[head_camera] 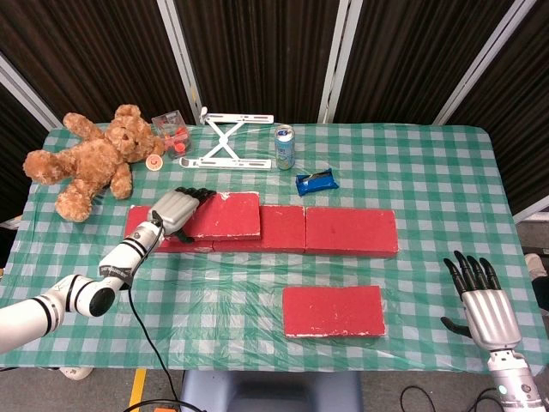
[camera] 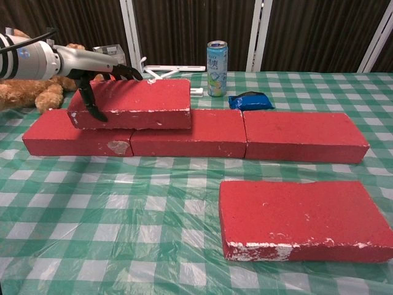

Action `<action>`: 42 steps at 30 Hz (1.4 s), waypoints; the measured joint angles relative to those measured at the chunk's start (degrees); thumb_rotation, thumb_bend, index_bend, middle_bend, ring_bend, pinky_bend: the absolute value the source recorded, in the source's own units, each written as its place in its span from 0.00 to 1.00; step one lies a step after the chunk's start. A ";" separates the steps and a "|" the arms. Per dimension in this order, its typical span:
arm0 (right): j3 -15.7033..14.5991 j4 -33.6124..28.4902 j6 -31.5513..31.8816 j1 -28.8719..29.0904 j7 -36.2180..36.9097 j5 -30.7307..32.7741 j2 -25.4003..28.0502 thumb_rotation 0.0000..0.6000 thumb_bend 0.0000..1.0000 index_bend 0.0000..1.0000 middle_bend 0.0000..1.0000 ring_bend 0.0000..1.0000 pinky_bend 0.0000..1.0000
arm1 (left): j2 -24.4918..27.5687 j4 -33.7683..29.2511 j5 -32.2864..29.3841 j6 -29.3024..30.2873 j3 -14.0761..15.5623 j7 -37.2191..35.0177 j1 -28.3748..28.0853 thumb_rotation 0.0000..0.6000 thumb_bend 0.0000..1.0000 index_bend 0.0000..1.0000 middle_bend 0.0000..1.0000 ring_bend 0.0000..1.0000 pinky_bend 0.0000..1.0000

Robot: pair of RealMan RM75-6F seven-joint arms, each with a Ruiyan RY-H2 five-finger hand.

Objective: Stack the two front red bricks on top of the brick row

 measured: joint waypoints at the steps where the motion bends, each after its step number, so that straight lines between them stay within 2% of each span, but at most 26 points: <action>1: -0.02 -0.01 -0.05 0.04 0.07 0.00 0.03 1.00 0.12 0.00 0.00 0.00 0.00 | -0.07 -0.09 -0.28 0.16 0.21 0.20 -0.15 1.00 0.28 0.00 0.75 0.67 0.64; 11: -0.18 0.05 -0.43 0.33 0.41 0.15 0.19 1.00 0.12 0.00 0.00 0.00 0.00 | -0.89 -0.93 -3.69 2.06 2.54 2.77 -1.61 1.00 0.27 0.00 0.73 0.66 0.59; 14: -0.12 0.13 -0.60 0.45 0.37 0.34 0.14 1.00 0.12 0.00 0.00 0.00 0.00 | -0.84 -1.13 -4.87 2.19 3.16 3.27 -2.00 1.00 0.27 0.00 0.70 0.60 0.55; 28: -0.25 0.05 -0.63 0.57 -0.13 0.58 -0.07 1.00 0.12 0.00 0.00 0.00 0.00 | -0.98 -1.25 -7.34 2.34 4.86 3.18 -3.16 1.00 0.28 0.00 0.43 0.32 0.35; 33: -0.19 0.08 -0.48 0.56 -0.26 0.70 -0.15 1.00 0.12 0.00 0.00 0.00 0.00 | -1.07 -0.85 -7.44 1.85 5.21 2.52 -3.36 1.00 0.28 0.00 0.30 0.26 0.31; 37: -0.10 0.15 -0.48 0.59 -0.38 0.95 -0.27 1.00 0.12 0.00 0.00 0.00 0.00 | -1.03 -0.68 -7.36 1.29 5.64 2.16 -3.57 1.00 0.27 0.00 0.25 0.22 0.28; 42: -0.20 0.09 -0.55 0.62 -0.68 0.96 -0.33 1.00 0.12 0.00 0.00 0.00 0.00 | -1.20 -0.37 -7.11 1.51 5.72 1.62 -3.70 1.00 0.27 0.00 0.13 0.06 0.22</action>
